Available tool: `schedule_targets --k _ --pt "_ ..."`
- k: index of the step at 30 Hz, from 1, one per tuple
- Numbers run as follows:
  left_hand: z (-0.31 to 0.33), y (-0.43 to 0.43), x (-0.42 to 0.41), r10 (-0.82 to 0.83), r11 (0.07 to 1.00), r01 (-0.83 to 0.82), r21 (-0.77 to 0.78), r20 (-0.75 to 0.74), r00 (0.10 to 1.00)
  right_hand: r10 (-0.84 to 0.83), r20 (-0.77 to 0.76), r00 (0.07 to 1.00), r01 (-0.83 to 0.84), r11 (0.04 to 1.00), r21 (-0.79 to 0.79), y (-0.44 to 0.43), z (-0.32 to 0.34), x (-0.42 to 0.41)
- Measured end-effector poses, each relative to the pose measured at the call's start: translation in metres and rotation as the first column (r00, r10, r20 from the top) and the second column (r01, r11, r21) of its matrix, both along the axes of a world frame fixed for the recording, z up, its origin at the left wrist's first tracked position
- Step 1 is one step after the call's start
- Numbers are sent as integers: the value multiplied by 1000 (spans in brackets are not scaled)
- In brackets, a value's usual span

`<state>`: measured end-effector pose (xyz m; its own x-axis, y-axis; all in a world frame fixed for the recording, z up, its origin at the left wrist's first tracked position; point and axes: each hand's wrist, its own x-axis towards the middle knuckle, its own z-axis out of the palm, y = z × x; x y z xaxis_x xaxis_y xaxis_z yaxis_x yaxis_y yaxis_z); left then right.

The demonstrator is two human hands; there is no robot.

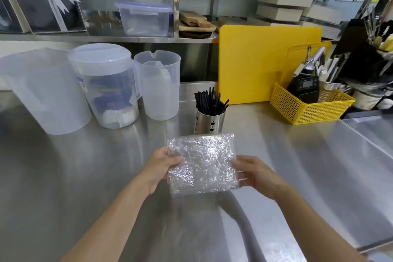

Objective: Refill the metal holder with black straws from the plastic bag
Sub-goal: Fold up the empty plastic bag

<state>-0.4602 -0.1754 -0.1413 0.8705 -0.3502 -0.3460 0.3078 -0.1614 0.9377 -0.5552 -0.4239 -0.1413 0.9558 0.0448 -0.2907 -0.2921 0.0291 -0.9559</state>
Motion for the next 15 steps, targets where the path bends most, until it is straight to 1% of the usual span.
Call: schedule_targets --k 2,5,6,9,10,12,15 --pt "1 6 -3 -87 995 88 44 -14 996 -43 -1 999 43 998 -47 9 0 -1" --pt "-3 17 -9 -268 963 271 8 -110 957 -118 -53 992 119 993 11 14 -5 -2" --pt "-3 20 -12 -291 956 293 4 -115 950 -124 -73 990 126 992 25 15 -7 -2" --pt "2 25 -22 -256 967 256 -8 -56 965 -133 -91 987 139 988 66 22 -12 -6" --pt "0 27 -24 -241 970 240 -30 -35 970 -141 -97 985 153 980 124 23 -16 -7" --pt "-5 33 -27 -203 971 200 -130 -14 979 -141 -129 982 173 943 283 26 -22 -11" --pt "-8 37 -33 -115 954 95 -283 -55 992 -164 -177 970 223 891 395 31 -29 -14"
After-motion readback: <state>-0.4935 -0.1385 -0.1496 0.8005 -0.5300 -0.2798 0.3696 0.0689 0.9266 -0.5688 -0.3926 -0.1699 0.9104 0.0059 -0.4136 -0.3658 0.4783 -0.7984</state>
